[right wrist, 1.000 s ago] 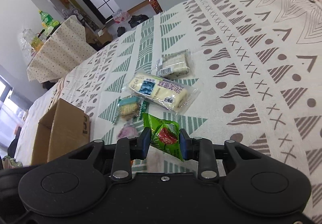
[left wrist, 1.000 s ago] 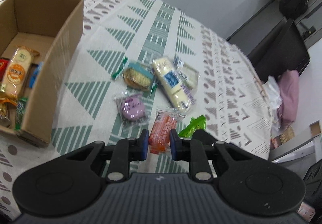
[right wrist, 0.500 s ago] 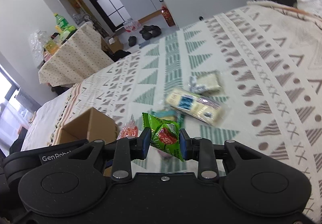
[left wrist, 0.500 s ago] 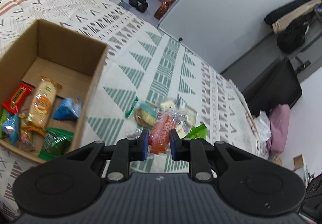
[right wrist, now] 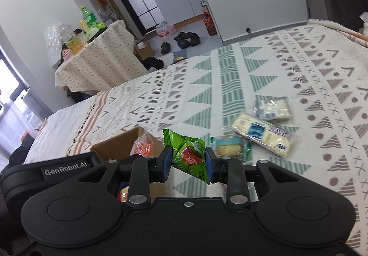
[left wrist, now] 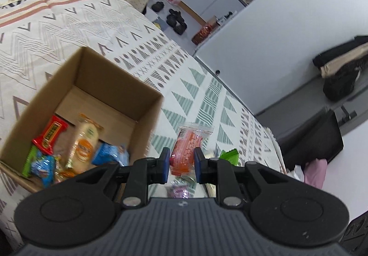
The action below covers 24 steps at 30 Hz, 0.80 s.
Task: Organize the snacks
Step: 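Drop the pink wafer into the box with the left tool while the right drops the green pack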
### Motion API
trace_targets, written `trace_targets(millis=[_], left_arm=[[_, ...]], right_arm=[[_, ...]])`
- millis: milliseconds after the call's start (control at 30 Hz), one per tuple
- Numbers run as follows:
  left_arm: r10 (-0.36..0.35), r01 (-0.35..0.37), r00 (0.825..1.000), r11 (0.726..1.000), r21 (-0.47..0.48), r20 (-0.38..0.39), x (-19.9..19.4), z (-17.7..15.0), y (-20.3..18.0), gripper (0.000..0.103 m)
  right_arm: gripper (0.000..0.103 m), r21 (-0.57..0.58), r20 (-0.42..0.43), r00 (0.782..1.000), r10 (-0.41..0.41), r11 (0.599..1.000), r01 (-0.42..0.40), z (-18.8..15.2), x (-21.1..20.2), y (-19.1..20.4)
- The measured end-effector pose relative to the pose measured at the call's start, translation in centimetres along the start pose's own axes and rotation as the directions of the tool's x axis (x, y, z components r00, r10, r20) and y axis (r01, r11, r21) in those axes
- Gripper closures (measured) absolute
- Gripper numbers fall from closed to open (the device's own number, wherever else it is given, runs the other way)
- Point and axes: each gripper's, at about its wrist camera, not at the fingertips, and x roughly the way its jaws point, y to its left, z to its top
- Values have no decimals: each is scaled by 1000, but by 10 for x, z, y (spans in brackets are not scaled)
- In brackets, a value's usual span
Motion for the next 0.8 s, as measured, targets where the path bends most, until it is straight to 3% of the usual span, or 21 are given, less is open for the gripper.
trace_targets(millis=[467, 800], left_arm=[[77, -70, 995, 991, -118, 57, -11, 32, 44, 83], [159, -146, 985, 974, -175, 61, -6, 38, 61, 81]], right_arm=[[73, -66, -21, 997, 70, 995, -72, 1, 29, 63], [73, -52, -57, 994, 92, 994, -94, -3, 54, 79]])
